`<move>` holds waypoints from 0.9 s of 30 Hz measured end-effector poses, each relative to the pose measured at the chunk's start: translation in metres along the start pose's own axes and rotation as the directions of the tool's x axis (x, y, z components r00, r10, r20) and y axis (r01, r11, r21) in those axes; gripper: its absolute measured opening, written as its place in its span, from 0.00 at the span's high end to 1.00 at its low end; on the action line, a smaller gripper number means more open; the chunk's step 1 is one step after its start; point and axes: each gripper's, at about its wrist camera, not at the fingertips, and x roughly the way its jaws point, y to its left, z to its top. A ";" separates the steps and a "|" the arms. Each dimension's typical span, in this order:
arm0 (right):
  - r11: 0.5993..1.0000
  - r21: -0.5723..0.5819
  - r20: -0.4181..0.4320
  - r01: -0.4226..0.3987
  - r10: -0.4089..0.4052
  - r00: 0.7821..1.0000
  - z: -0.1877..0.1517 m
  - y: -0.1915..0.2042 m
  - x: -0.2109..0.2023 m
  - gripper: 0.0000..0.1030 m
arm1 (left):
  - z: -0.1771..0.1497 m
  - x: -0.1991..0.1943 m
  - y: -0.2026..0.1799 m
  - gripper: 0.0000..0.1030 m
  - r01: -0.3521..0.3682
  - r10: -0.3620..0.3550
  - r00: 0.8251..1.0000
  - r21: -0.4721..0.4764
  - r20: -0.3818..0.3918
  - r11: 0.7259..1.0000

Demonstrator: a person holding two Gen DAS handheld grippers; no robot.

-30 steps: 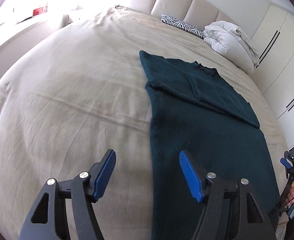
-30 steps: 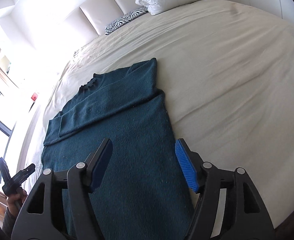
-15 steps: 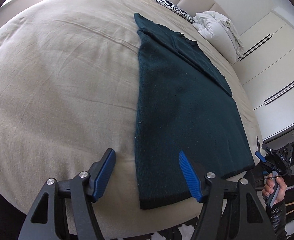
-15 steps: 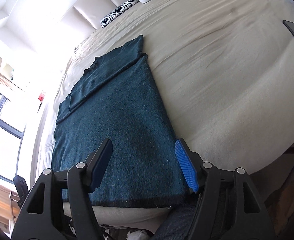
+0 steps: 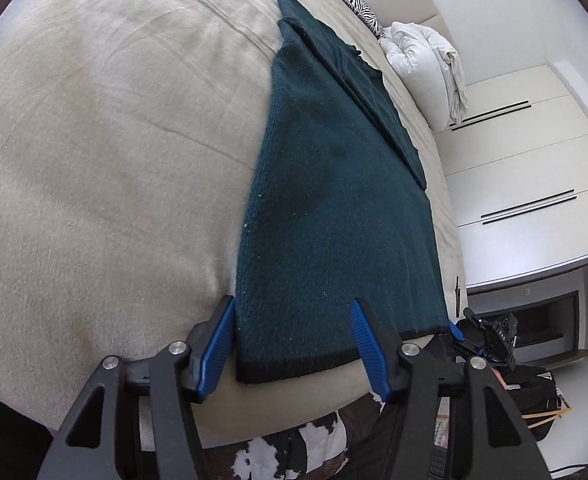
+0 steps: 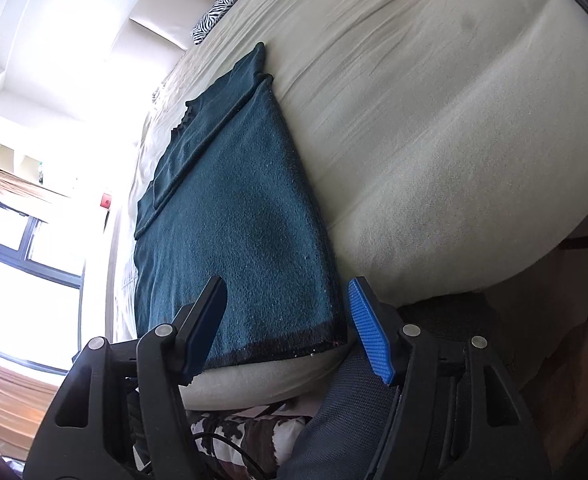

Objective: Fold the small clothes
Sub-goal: 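Open both tools and move them to the sweater hem, then grasp the hem edge with both tools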

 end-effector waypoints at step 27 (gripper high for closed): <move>0.994 0.102 -0.118 -0.027 0.039 0.992 -0.002 -0.017 0.024 0.89 | -0.003 -0.004 0.007 0.93 -0.061 0.061 0.998 -0.003 -0.009 0.998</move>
